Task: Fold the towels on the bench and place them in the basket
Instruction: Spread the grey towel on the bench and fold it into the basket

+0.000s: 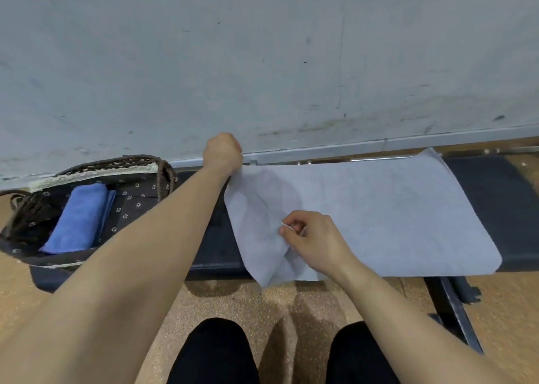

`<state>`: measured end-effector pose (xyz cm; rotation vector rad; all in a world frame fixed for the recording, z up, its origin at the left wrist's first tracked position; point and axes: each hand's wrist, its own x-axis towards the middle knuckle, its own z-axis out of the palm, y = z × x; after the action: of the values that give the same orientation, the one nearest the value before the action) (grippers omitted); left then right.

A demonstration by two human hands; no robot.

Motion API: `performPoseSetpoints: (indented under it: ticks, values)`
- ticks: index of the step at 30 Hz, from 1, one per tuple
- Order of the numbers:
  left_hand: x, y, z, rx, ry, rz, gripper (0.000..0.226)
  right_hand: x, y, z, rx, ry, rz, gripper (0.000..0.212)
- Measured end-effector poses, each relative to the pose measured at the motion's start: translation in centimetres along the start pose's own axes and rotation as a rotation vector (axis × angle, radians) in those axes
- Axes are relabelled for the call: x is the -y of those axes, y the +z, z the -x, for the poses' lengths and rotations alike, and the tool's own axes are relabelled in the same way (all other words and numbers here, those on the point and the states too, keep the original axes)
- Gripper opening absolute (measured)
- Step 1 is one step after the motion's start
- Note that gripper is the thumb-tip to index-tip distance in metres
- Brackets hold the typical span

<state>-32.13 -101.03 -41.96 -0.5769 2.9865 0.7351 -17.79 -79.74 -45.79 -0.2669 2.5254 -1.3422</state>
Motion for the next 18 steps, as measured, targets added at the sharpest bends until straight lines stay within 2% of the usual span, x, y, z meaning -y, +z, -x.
performPoseSetpoints:
  ticks: [6,11,15,18]
  values:
    - [-6.3,0.7,2.5,0.147,0.254,0.153,0.028,-1.6,-6.9,2.9,-0.142,0.047,0.079,0.013]
    - [-11.8,3.0,4.5,0.275,0.341,0.268,0.015,-4.3,-12.4,5.6,-0.26,0.106,0.137,0.015]
    - [-15.0,5.1,6.1,0.421,0.465,0.221,0.026,-6.8,-16.2,7.7,-0.361,0.15,0.169,0.018]
    - [-17.3,7.0,7.0,0.357,0.548,0.092,0.019,-8.7,-18.5,9.2,-0.421,0.197,0.179,0.018]
